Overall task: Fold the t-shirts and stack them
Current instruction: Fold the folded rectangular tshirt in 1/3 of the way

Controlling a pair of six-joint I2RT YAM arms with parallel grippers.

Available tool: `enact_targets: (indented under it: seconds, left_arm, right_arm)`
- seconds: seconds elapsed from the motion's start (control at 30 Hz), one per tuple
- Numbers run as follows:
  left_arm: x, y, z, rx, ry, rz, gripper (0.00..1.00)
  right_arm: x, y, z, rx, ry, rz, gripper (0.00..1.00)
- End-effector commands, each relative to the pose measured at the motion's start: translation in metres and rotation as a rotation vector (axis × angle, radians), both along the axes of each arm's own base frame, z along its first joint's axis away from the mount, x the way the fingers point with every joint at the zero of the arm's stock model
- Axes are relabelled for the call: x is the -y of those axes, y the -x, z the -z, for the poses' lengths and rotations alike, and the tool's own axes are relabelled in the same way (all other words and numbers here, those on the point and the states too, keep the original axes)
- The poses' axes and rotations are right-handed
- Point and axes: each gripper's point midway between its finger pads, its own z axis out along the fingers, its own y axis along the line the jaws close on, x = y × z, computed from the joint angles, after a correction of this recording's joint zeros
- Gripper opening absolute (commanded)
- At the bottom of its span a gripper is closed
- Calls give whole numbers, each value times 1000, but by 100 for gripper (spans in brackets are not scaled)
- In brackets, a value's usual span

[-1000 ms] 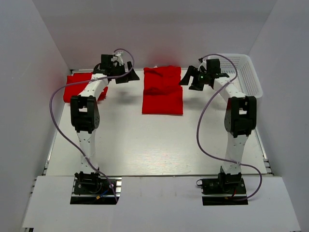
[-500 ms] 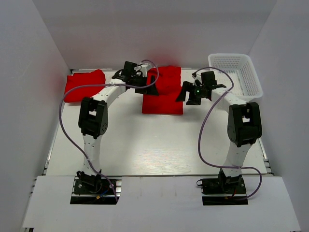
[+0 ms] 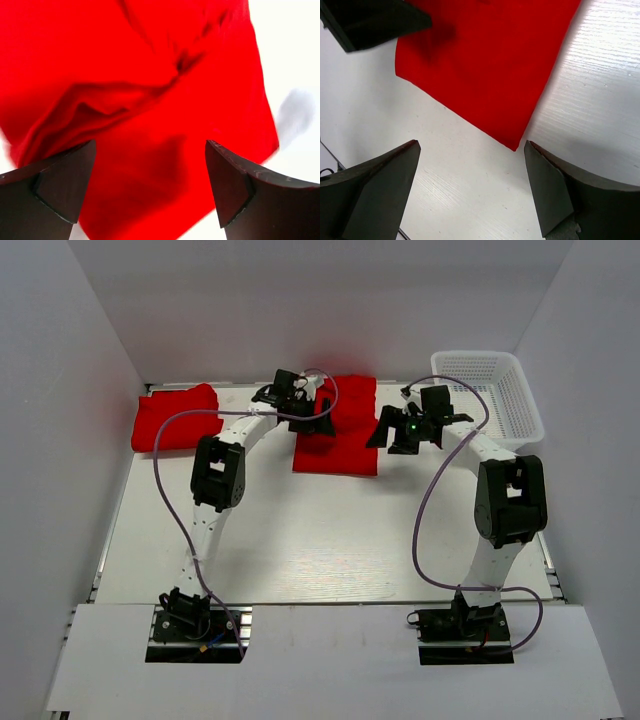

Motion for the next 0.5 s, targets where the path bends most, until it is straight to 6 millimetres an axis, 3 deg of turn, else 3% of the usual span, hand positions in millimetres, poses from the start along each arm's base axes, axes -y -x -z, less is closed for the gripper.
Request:
enact_targets:
  seconds: [0.0, 0.13, 0.23, 0.3, 0.37, 0.4, 0.47]
  left_arm:
    - [3, -44, -49, 176, 28, -113, 100]
    - [6, -76, -88, 331, 92, -193, 100]
    - [-2, -92, -90, 354, 59, -265, 100]
    - [-19, -99, -72, 322, 34, -305, 100]
    - [-18, -96, -64, 293, 40, -307, 100]
    - [-23, -95, -75, 295, 45, -309, 100]
    - [-27, -87, -75, 293, 20, -292, 100]
  right_arm:
    - [-3, -2, -19, 65, -13, -34, 90]
    - [2, 1, -13, 46, -1, -23, 90]
    - [7, 5, -9, 38, 34, -14, 90]
    - [11, 7, -14, 55, 52, -7, 90]
    - [13, 10, -13, 54, 62, 1, 90]
    - [13, 11, -21, 76, 59, -2, 90]
    - [12, 16, -23, 78, 64, -8, 90]
